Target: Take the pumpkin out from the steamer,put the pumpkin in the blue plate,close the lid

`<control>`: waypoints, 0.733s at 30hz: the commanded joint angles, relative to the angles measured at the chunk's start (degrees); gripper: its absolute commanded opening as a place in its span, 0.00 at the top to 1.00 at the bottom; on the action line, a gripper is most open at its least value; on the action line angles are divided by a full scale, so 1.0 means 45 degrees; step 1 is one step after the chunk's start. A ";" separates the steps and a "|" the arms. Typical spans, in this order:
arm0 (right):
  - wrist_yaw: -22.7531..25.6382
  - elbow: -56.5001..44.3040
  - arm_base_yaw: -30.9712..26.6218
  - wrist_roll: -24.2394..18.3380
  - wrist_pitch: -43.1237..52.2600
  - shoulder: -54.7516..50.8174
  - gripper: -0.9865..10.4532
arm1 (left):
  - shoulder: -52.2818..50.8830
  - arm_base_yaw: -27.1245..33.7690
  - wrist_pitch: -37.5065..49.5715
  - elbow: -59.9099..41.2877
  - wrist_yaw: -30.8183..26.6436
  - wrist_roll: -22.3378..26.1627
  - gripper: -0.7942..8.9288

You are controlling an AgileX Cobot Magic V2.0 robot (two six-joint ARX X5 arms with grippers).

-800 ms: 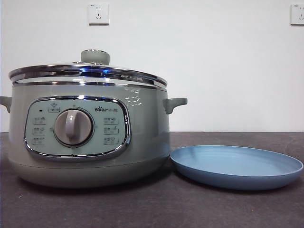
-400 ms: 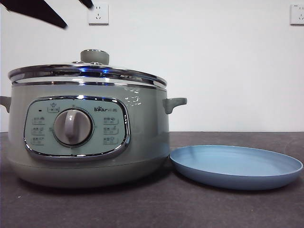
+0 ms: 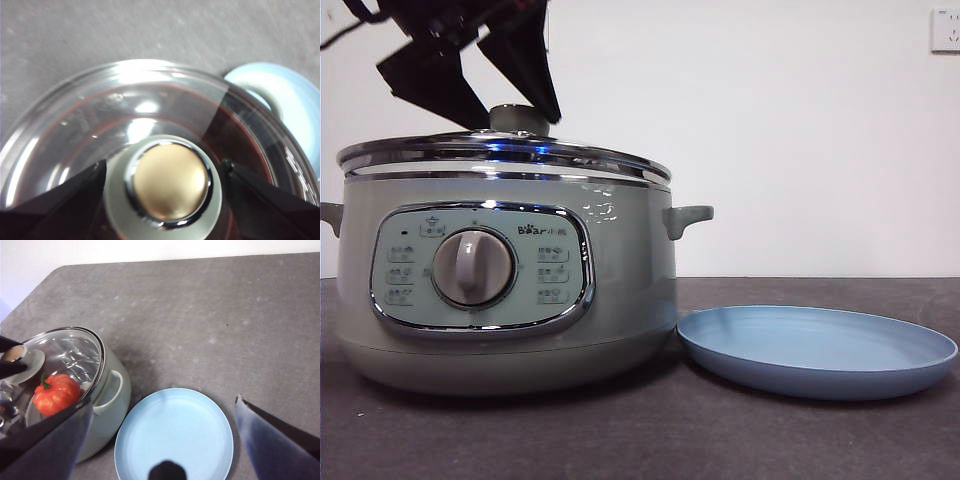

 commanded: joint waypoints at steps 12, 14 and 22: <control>-0.0005 0.0019 0.0010 -0.0097 0.0015 -0.0010 0.50 | 0.0107 -0.0185 0.0078 0.0039 -0.0044 0.0670 0.93; -0.0005 0.0019 0.0010 -0.0097 0.0024 -0.0010 0.50 | 0.0010 -0.0185 0.0053 0.0092 -0.0053 0.0670 0.93; -0.0544 0.0019 0.0024 0.0447 0.0126 0.0087 0.50 | -0.1404 -0.0185 -0.0277 0.0724 -0.0384 0.0573 0.93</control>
